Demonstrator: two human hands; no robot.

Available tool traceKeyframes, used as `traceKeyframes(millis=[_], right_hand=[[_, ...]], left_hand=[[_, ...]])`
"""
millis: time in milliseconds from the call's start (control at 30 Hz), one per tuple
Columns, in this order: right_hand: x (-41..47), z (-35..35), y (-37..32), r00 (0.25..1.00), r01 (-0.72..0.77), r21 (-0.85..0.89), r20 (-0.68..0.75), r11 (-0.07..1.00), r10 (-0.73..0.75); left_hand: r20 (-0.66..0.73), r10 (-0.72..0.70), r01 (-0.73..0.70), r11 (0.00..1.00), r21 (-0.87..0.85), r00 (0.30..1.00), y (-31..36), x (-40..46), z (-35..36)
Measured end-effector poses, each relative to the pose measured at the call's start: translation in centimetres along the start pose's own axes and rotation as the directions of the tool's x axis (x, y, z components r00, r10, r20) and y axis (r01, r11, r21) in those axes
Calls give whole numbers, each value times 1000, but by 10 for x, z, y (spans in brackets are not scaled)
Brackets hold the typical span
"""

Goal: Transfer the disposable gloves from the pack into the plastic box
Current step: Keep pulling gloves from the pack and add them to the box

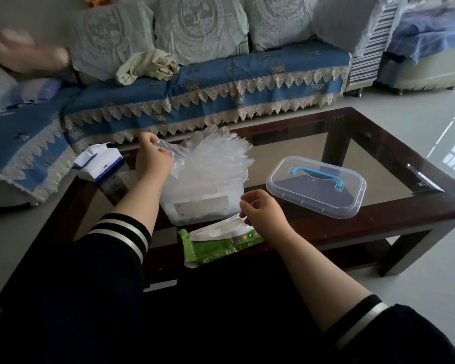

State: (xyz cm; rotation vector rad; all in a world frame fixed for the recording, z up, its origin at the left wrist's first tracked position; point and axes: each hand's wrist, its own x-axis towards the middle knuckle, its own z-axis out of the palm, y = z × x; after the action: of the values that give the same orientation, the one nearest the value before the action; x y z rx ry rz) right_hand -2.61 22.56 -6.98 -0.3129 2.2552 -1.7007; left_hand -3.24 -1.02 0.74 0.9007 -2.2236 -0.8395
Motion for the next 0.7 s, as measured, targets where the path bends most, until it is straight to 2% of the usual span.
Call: traceKeyframes(millis=[100, 167, 233, 300, 333, 367, 400, 434, 500, 567, 634, 700], right_hand=[[2, 5, 3, 999, 11, -95, 32, 995, -8], [3, 6, 3, 998, 39, -162, 44, 986, -32], [3, 7, 5, 993, 108, -268, 69, 957, -92], [3, 8, 7, 975, 220, -369, 117, 903, -190], [3, 10, 9, 959, 279, -416, 155, 865, -235], [3, 11, 10, 944, 326, -466, 202, 823, -260], [3, 13, 10, 931, 359, -516, 252, 778, -263], [4, 15, 11, 920, 384, -561, 302, 733, -251], [5, 20, 11, 903, 413, -629, 377, 659, -205], [6, 27, 13, 894, 429, -691, 416, 581, -167], [5, 32, 15, 887, 452, -749, 436, 484, -154], [4, 33, 17, 873, 480, -773, 468, 415, -137]], left_hand=[[-48, -8, 10, 999, 44, 999, -3, -3, 1], [-29, 9, -6, 994, 112, 1000, -6, -1, 2], [-2, 34, -32, 976, 217, 999, -10, 2, 2], [-57, 103, -82, 951, 298, 993, -14, -1, -1], [-128, 196, -152, 945, 290, 972, -14, -8, -3], [-213, 331, -279, 930, 239, 919, -13, -16, -5], [-282, 466, -439, 885, 156, 839, -10, -30, -8], [-293, 570, -576, 814, 73, 768, -7, -46, -10], [-133, 730, -740, 672, -35, 670, -8, -86, -12], [155, 751, -757, 653, -24, 642, -18, -118, -10], [452, 564, -675, 727, 126, 691, -32, -132, -5], [626, 328, -597, 752, 281, 708, -44, -133, 0]])
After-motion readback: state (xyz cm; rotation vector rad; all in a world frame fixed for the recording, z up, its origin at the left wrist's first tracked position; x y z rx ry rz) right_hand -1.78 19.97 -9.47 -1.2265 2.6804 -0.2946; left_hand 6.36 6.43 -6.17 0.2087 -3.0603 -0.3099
